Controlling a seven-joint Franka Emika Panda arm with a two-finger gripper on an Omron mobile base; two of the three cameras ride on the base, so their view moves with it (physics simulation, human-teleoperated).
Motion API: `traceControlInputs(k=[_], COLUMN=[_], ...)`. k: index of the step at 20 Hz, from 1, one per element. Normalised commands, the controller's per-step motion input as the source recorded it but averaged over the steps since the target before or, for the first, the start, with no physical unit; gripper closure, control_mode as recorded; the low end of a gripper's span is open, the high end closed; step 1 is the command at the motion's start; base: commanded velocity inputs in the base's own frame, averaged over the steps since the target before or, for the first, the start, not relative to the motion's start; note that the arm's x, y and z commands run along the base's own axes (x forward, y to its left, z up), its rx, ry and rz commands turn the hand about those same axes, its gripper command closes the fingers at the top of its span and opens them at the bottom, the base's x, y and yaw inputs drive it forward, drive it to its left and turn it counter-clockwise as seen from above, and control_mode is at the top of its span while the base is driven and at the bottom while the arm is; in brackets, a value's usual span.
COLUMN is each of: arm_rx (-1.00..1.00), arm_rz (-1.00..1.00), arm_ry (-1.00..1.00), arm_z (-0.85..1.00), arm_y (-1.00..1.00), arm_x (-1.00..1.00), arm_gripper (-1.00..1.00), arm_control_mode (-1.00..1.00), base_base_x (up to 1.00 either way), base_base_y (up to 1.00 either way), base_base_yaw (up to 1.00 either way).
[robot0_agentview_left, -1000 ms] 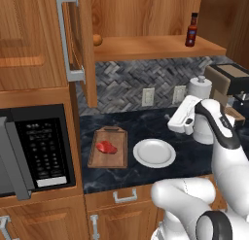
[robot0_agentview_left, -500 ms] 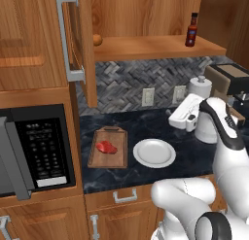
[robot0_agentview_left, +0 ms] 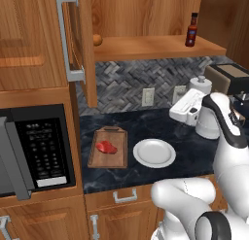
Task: Pick the steak from the plate and place it on the cutting board. Then pick the condiment bottle from the cabinet and place it next to the cutting board.
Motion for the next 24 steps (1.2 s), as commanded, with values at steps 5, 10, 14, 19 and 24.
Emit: traceControlInputs(k=[5,10,14,19,24], arm_rx=[0.01,0.00,0.00,0.00,0.01], arm_rz=[-0.01,-0.05,-0.10,-0.13,-0.12], arm_ry=[0.00,0.00,0.00,0.00,0.00], arm_z=[0.20,0.17,0.20,0.23,0.27], arm_y=[0.13,0.13,0.08,0.03,0.02], arm_x=[-0.04,-0.05,-0.03,-0.07,-0.10], arm_gripper=[-1.00,-1.00,-1.00,-1.00,-1.00], arm_control_mode=[-1.00,-1.00,-1.00,-1.00,-1.00], base_base_x=[0.00,0.00,0.00,0.00,0.00], base_base_y=[0.00,0.00,0.00,0.00,0.00], base_base_yaw=[0.00,0.00,0.00,0.00,0.00])
